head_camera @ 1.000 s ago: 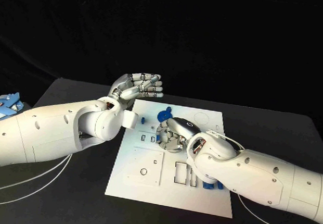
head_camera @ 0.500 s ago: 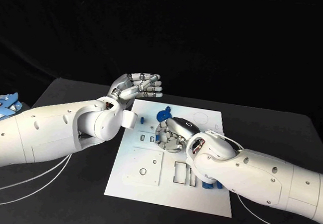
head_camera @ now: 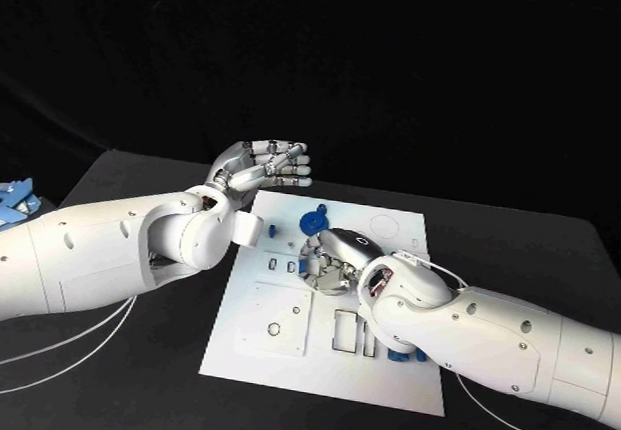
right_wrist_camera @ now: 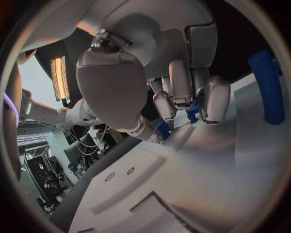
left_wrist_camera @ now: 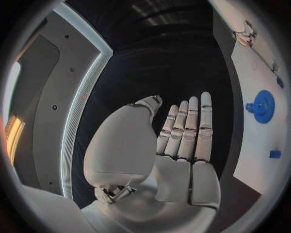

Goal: Assemble the parts on the task board

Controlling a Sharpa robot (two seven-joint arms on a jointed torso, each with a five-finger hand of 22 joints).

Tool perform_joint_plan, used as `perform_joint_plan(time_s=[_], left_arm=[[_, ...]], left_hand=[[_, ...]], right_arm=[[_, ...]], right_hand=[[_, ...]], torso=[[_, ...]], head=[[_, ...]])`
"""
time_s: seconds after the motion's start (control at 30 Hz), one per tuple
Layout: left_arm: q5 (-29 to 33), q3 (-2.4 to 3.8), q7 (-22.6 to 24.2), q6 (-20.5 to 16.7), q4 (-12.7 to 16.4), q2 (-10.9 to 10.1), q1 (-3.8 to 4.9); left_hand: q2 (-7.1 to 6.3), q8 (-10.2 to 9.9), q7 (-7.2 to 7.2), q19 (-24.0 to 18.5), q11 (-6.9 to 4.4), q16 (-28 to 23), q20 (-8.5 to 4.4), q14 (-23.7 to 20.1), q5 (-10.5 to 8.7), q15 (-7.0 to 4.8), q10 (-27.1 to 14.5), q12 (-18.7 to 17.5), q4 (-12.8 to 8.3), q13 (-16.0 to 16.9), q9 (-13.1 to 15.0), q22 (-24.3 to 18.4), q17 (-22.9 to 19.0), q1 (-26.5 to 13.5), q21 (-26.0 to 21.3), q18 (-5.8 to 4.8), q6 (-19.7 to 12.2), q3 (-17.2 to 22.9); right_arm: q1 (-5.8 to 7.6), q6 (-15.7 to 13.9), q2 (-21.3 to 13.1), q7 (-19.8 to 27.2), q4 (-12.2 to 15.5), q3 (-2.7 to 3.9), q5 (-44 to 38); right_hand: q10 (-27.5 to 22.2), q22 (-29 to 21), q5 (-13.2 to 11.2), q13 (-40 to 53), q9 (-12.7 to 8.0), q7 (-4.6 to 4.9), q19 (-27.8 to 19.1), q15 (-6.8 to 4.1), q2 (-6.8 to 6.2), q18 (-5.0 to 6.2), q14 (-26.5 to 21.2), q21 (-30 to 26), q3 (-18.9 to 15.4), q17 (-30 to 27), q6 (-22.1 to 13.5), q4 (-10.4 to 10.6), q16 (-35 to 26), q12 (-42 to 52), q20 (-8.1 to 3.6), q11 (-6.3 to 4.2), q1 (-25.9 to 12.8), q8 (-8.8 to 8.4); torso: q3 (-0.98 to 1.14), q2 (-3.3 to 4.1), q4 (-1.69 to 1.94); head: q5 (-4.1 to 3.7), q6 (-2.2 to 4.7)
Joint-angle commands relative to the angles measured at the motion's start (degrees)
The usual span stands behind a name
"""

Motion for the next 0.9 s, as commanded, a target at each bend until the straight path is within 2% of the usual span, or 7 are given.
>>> perform_joint_plan(time_s=[0.03, 0.33, 0.5, 0.6, 0.73, 0.83, 0.9], left_arm=[[-0.2, 0.03, 0.1, 1.1, 0.1, 0.1, 0.03], [-0.3, 0.03, 0.0, 1.1, 0.0, -0.1, 0.03], [-0.3, 0.03, 0.0, 1.2, 0.0, -0.1, 0.03], [-0.3, 0.03, -0.1, 1.1, 0.0, -0.1, 0.03], [-1.0, 0.03, -0.7, 1.0, -0.3, -0.1, 0.03], [-4.1, 0.03, -3.4, 0.5, -0.8, -0.2, 0.03], [-7.0, 0.03, -5.5, 0.4, -1.1, -0.3, 0.03]], left_hand=[[-0.31, -0.1, 1.88, 0.3, 0.07, 0.0, -0.05, 0.3, -0.39, -0.06, 0.1, -0.2, -0.1, -0.1, 0.0, -0.1, 0.1, -0.1, 0.1, 0.23, 0.4, 0.3], [-0.36, -0.1, 1.92, 0.2, 0.1, -0.1, -0.04, 0.2, -0.4, -0.04, 0.1, -0.3, -0.1, -0.1, 0.0, -0.1, 0.1, -0.1, 0.1, 0.22, 0.4, 0.4], [-0.36, -0.1, 1.92, 0.2, 0.1, -0.1, -0.04, 0.2, -0.4, -0.04, 0.1, -0.3, -0.1, -0.1, 0.0, -0.1, 0.1, -0.1, 0.1, 0.22, 0.4, 0.4], [-0.36, -0.1, 1.92, 0.2, 0.1, -0.1, -0.04, 0.2, -0.4, -0.04, 0.1, -0.3, -0.1, -0.1, 0.0, -0.1, 0.1, -0.1, 0.1, 0.22, 0.4, 0.4], [-0.42, -0.1, 1.93, 0.2, 0.11, -0.1, -0.04, 0.2, -0.41, -0.02, 0.0, -0.3, -0.1, -0.1, 0.0, -0.1, 0.1, -0.2, 0.2, 0.21, 0.3, 0.4], [-1.06, -0.2, 1.61, 2.4, -0.25, 1.0, -0.65, 2.3, -0.52, -0.67, 0.6, -0.5, 0.1, 0.0, 0.0, 0.5, 1.0, -1.2, 1.7, 0.32, 0.7, 0.3], [-1.49, 0.7, 0.83, 5.3, -1.39, 3.9, -2.02, 6.5, -0.54, -2.03, 3.6, 0.4, 0.5, 0.4, 0.5, 1.6, 2.9, -2.5, 4.2, 0.38, 2.9, 0.2]], right_arm=[[-0.05, 1.3, 0.0, -0.3, -0.1, -0.01, -0.6], [-0.05, 1.0, 0.1, 0.1, -0.1, -0.01, -0.3], [-0.05, 0.2, 0.0, 0.6, 0.0, -0.01, -0.1], [-0.05, -1.0, -0.1, 1.0, 0.2, -0.01, -0.1], [-0.04, -3.2, -0.8, 1.9, 1.0, -0.01, 0.0], [0.02, -5.3, -2.6, 3.3, 2.7, 0.04, 0.7], [0.18, -6.5, -3.9, 5.0, 3.8, 0.12, 1.7]], right_hand=[[-0.6, -0.1, 0.2, -0.2, -0.1, 0.18, -0.1, 0.43, -0.23, 0.37, 4.5, -0.4, -0.4, 8.6, -0.5, 0.1, 0.1, -0.3, 0.34, -0.01, -0.6, -0.34], [-1.8, -0.6, -0.6, -1.1, -0.9, 0.88, -0.6, 1.04, -1.22, 0.54, 4.5, -1.4, -1.7, 8.5, -2.6, 1.0, 0.1, -1.0, 0.92, 0.68, -1.8, -1.57], [-2.7, -0.9, -2.5, -1.6, -1.4, 1.14, -0.8, 1.34, -1.97, 0.64, 4.4, -1.9, -3.7, 8.3, -3.9, 2.1, 0.0, -1.4, 1.25, 0.99, -2.7, -2.31], [-3.9, -1.2, -4.2, -2.6, -2.1, 1.56, -1.1, 1.67, -2.22, 0.75, 4.3, -2.5, -5.4, 7.8, -5.6, 3.0, -0.2, -2.0, 1.52, 1.38, -2.8, -3.25], [-6.6, -1.2, -4.0, -5.0, -2.9, 2.3, -1.2, 2.25, -2.41, 0.77, 4.0, -2.8, -8.1, 7.0, -7.7, 4.3, -0.4, -3.6, 2.03, 2.06, -2.4, -4.31], [-8.0, -1.7, -3.7, -6.1, -4.0, 3.23, -1.7, 3.0, -1.56, 0.94, 3.7, -3.7, -12.0, 6.3, -10.5, 5.7, -0.7, -3.9, 2.71, 2.9, -0.5, -5.47], [-8.4, -1.8, -3.5, -6.5, -4.4, 3.53, -1.8, 3.26, -0.96, 1.02, 3.6, -4.1, -14.0, 6.0, -11.3, 6.3, -0.8, -3.8, 2.98, 3.19, 0.7, -5.7]], torso=[[-0.01, 0.0, 0.0], [0.02, 0.01, 0.01], [0.03, 0.01, -0.01], [0.04, 0.02, -0.01], [0.08, -0.02, 0.04], [0.07, -0.15, 0.07], [0.05, -0.23, 0.04]], head=[[-0.2, 0.07], [-0.18, -0.01], [-0.13, 0.0], [-0.11, 0.03], [-0.11, 0.04], [-0.21, 0.11], [-0.08, 0.11]])
